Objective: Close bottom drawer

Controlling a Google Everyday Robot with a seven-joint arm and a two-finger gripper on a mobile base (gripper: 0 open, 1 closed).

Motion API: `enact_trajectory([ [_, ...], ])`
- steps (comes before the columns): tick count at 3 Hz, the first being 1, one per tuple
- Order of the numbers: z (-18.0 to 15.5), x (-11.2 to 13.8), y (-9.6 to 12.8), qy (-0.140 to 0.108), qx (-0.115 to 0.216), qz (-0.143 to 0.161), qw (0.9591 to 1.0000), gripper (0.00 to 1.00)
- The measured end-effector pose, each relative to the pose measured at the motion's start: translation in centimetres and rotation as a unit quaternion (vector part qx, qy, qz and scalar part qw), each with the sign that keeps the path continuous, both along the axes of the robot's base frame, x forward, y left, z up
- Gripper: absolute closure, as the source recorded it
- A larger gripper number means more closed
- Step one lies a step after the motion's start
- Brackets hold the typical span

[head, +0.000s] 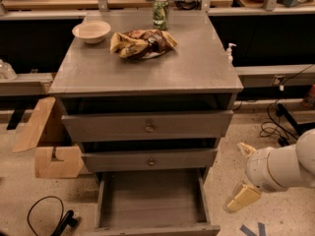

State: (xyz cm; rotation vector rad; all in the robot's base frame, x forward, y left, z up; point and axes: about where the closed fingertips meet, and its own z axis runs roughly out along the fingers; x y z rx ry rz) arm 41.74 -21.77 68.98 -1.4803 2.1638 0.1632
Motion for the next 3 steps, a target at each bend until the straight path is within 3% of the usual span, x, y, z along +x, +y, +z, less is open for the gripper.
enact_trajectory([
  [1,-4.4,2.7,-0.6,-0.022,0.026,-0.039,0.9987,0.00],
  [2,-4.5,2.7,-0.6,-0.021,0.026,-0.039,0.9987,0.00],
  [3,-9.8,1.4,0.2,-0.023,0.045,-0.038,0.9980,0.02],
])
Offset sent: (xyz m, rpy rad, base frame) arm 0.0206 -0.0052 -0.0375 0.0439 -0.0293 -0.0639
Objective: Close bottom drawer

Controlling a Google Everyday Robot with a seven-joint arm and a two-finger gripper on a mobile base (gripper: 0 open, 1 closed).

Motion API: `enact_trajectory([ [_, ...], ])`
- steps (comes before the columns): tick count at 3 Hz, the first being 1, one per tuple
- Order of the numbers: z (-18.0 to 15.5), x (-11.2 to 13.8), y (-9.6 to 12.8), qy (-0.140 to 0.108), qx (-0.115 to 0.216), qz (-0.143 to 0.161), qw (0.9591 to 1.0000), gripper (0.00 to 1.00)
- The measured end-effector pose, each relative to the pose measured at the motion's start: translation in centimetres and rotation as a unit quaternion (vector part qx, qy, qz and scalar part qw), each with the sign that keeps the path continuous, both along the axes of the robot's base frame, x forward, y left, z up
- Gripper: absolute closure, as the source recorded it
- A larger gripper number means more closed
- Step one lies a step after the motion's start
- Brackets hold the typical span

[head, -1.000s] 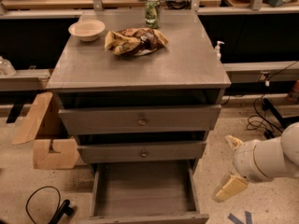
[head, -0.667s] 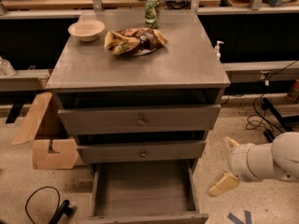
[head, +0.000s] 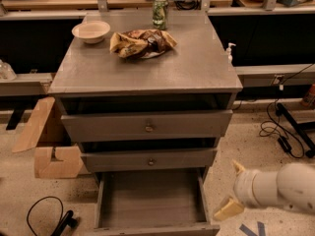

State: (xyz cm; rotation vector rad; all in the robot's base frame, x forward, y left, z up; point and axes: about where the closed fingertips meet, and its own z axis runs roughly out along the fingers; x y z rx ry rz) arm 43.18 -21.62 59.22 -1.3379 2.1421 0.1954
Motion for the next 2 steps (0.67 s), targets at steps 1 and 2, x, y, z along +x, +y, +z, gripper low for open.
enact_trajectory([
  [1,-8.0,-1.6,0.7,-0.016,0.018,0.012,0.9996,0.25],
  [2,-15.4,-2.8,0.7,-0.021,0.019,0.021,0.9994,0.48],
])
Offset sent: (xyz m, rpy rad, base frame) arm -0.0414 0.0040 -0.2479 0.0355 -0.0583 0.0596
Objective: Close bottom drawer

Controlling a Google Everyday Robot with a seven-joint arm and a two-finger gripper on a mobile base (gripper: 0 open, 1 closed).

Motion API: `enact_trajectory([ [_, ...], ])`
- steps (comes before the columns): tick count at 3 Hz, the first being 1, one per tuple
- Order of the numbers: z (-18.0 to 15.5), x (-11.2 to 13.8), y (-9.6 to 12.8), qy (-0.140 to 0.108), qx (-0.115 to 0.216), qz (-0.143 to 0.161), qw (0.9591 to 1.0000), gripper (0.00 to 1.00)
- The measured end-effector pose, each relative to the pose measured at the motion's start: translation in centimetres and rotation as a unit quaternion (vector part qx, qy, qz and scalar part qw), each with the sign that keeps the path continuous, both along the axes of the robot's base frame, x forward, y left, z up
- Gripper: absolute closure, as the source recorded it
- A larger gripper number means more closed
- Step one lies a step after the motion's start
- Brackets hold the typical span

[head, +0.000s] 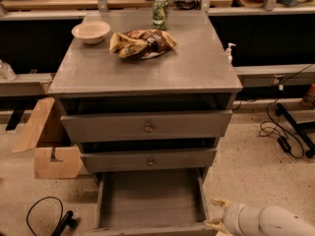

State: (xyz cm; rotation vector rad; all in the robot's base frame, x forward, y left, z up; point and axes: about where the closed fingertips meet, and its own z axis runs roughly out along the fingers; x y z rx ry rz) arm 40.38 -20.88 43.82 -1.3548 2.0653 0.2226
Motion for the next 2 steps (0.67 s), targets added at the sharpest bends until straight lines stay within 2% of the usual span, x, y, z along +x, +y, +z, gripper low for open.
enact_trajectory([
  [1,-7.4,-0.5,0.4,0.016,0.008,0.006,0.9998,0.79],
  [2,-11.7,-0.6,0.9,0.040,0.021,0.003,0.9989,1.00],
])
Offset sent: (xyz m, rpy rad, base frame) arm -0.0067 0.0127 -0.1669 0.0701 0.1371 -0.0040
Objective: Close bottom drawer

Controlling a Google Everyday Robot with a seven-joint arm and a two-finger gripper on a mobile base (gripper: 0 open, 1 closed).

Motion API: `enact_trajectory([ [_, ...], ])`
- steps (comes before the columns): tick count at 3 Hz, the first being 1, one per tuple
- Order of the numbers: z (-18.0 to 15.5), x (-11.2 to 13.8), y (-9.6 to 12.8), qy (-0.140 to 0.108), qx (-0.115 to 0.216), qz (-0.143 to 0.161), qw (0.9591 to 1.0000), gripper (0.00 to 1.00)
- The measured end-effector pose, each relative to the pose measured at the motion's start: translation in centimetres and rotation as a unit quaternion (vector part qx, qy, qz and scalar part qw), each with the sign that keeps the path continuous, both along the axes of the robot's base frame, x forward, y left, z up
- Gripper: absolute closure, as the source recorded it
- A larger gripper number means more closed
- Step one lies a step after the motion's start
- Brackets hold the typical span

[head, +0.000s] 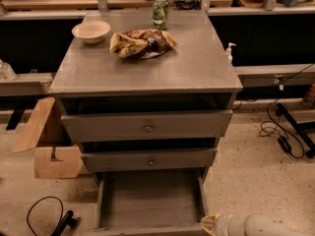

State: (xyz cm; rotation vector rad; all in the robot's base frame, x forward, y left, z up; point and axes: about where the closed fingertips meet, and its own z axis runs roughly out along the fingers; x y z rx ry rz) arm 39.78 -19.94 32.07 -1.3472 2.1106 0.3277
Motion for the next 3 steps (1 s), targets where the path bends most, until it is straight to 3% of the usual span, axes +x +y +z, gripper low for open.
enact_trajectory([
  [2,-2.1,-0.9,0.7,0.008,0.004,0.002,1.0000,1.00],
  [3,-6.6,-2.7,0.8,0.020,0.020,-0.009,0.9996,1.00],
])
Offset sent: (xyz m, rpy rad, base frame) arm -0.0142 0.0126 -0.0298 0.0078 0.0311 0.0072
